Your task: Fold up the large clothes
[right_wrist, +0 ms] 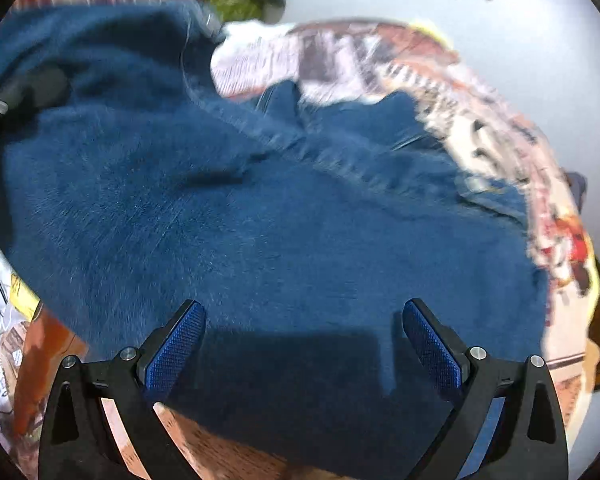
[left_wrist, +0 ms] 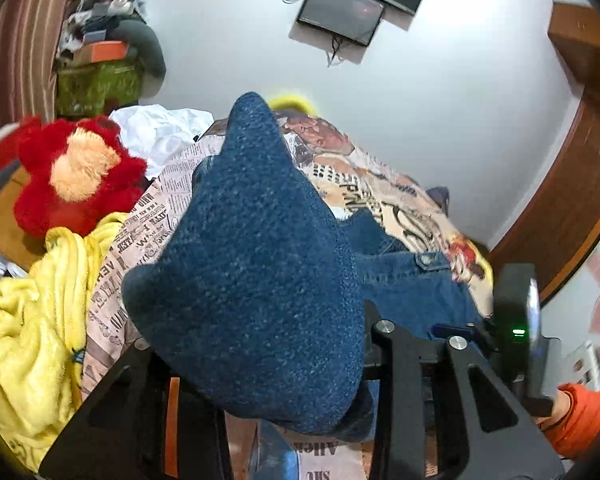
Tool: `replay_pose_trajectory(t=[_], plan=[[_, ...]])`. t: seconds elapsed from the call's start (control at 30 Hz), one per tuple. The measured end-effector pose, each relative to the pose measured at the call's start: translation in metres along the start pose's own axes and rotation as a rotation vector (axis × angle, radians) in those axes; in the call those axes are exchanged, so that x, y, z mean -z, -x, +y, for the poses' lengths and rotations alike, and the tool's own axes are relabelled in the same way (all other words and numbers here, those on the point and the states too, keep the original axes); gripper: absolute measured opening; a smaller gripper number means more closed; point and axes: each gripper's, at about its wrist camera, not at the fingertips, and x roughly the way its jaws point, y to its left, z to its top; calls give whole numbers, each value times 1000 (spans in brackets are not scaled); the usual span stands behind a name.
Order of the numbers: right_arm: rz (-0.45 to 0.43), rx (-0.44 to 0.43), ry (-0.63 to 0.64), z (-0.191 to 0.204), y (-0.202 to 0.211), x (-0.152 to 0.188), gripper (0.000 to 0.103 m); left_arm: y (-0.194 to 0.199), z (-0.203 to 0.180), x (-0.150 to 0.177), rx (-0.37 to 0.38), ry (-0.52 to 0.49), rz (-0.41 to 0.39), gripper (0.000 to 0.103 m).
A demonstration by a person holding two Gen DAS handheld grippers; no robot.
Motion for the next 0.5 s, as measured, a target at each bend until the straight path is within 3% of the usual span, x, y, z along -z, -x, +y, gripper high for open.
replay_pose_trajectory(t=[0.2,0.33,0.5], plan=[[64,-23,-55,2,-30,3,103,-23,-6,16,-103,-6,80,35],[107,-71,-10,4,-19,6,103,-29,-5,12,-125,38,99,35],[78,-168,-113,-32,17,23,103,-27,-32,-6,-117,33,62,34]])
